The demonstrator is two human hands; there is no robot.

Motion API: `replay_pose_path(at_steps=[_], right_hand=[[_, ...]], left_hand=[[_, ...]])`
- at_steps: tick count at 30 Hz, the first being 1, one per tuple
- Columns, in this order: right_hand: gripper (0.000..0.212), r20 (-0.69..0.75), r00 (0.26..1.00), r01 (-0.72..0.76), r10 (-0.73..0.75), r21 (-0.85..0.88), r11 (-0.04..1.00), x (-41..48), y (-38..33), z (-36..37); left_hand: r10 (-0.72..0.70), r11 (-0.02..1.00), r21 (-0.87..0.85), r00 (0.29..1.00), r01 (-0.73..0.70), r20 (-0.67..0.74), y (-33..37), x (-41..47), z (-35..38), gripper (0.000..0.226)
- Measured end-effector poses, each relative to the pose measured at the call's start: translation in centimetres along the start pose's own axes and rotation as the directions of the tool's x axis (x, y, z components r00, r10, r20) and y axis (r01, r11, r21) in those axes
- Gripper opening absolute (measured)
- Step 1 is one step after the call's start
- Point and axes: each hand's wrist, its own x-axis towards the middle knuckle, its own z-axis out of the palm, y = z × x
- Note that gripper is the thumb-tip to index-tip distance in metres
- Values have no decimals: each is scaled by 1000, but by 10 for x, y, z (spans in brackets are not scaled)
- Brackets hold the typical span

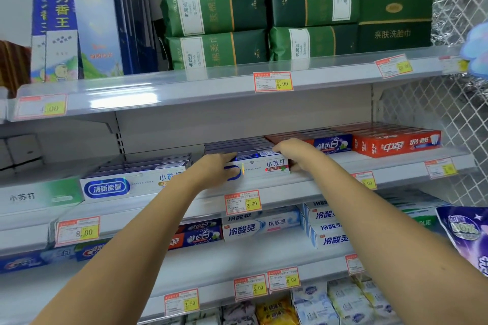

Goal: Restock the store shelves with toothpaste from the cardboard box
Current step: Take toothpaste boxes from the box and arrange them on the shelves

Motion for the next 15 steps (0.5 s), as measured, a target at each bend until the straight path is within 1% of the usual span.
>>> replay_pose_path(at_steps=[2,4,6,9,12,15], right_hand=[[17,-17,1000,-14,14,10,1000,4,-3,3],[19,-30,999,-20,20,-12,1000,6,-5,6],[22,-59,998,-16,13,-39,999,8,-4,8],[36,-85,996,-12,9,-34,999,7,-1,9],[43,-121,992,40,-41,-13,999,5,5,9],[42,-186,976,117,-111,22,993,-1,9,8]], left_hand=[[-1,1000,-25,1000,1,16,-1,2,-4,54],[-7,998,-67,1000,7,14,-3,4,-4,50],[-8,995,-102,1000,9,4,-5,5,-1,50],[13,994,-107,1000,-16,-25,-11,7,5,50],[48,992,-114,996,-56,-75,-16,7,8,50],[43,988,-146,994,-58,-99,-19,4,10,50]])
